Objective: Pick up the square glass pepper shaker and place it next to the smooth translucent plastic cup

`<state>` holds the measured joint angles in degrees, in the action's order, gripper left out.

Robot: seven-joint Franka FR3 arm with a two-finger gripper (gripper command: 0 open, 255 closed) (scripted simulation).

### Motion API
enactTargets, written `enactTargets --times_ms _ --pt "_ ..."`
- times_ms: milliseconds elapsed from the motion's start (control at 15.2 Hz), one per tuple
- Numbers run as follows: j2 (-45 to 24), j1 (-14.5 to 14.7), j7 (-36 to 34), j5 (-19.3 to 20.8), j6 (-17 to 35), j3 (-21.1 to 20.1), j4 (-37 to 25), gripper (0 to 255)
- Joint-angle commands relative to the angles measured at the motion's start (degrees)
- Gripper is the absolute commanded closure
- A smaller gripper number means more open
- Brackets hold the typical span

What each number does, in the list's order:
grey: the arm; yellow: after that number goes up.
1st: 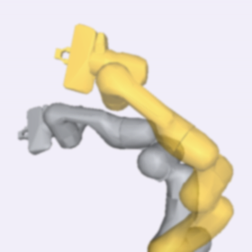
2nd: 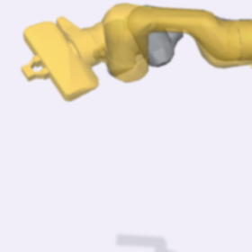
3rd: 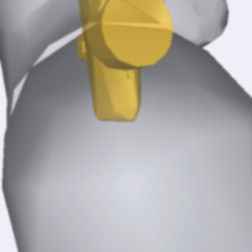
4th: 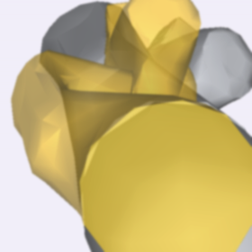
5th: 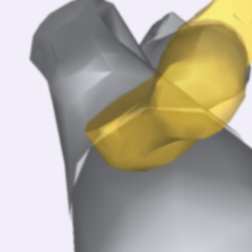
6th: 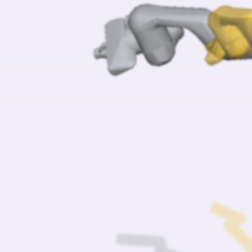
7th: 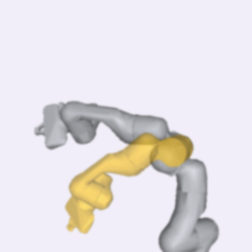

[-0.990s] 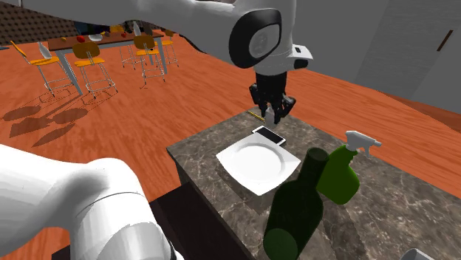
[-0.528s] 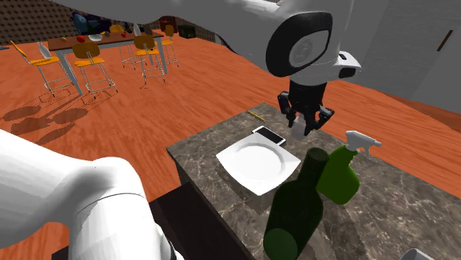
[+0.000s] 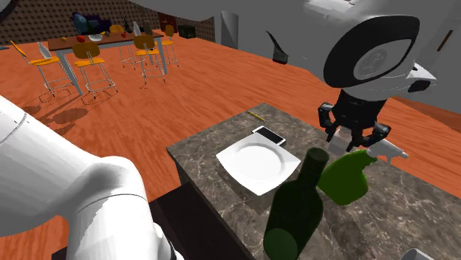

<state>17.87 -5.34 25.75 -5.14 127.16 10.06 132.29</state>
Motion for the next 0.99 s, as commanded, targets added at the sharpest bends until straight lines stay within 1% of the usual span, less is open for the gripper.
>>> enactTargets --times_ms 0,264,528,924 --pt "-2.62 -0.71 3.35 -0.54 -0.47 2.23 -2.76 255" --pt "-8.23 -1.96 9.31 -2.43 -1.73 5.94 -8.84 255" --pt "-14.58 -3.5 15.26 -5.25 -3.68 9.16 -16.0 255" --pt "-25.51 -7.3 23.6 -10.71 -8.21 12.5 -29.06 255"
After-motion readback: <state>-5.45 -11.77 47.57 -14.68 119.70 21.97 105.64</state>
